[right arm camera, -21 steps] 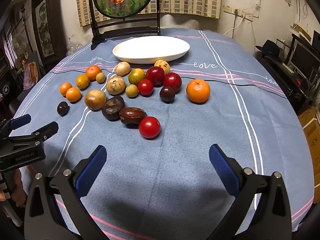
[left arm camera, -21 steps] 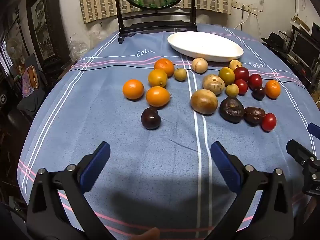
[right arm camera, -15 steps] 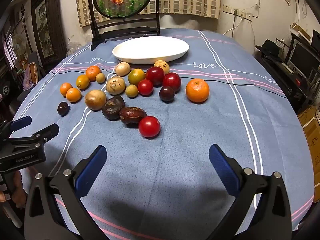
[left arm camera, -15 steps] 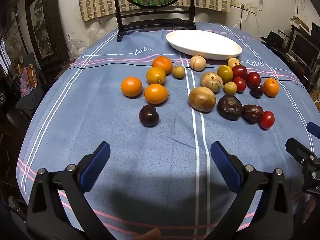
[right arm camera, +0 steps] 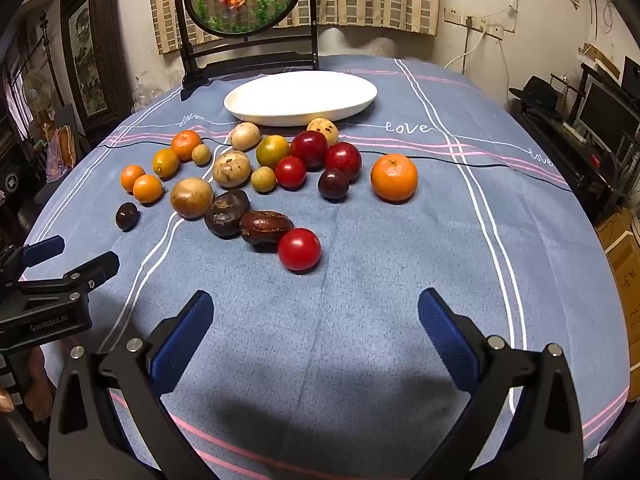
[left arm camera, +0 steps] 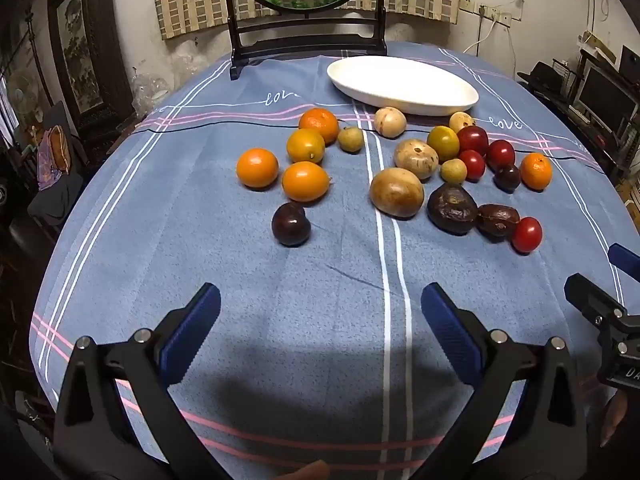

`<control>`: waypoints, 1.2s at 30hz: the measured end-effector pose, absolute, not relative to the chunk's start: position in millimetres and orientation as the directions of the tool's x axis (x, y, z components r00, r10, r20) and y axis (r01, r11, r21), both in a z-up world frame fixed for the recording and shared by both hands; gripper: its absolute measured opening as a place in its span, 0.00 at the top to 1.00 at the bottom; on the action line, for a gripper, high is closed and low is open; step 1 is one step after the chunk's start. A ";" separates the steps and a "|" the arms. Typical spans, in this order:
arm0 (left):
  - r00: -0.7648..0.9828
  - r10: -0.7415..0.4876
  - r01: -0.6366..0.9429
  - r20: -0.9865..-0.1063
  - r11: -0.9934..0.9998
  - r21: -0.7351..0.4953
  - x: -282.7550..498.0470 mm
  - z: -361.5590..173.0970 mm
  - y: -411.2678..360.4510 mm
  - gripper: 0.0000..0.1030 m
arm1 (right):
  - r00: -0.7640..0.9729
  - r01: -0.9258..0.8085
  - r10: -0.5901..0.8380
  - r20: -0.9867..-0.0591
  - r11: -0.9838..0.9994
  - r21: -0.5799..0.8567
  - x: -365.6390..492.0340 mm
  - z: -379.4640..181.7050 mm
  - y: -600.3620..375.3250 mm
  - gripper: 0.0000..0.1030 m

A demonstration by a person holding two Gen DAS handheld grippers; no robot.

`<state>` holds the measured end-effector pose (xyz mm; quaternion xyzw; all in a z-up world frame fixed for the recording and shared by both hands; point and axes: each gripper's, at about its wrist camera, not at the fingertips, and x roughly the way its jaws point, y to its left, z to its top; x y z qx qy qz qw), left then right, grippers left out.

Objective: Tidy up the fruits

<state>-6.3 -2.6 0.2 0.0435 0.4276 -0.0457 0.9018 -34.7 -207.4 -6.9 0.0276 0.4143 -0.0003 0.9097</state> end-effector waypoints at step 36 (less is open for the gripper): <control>0.632 -0.065 0.148 -0.773 0.988 0.038 -23.0 4.4 -10.8 0.02 | 0.636 0.031 0.034 -0.771 0.997 0.070 -46.4 -12.5 -200.1 0.01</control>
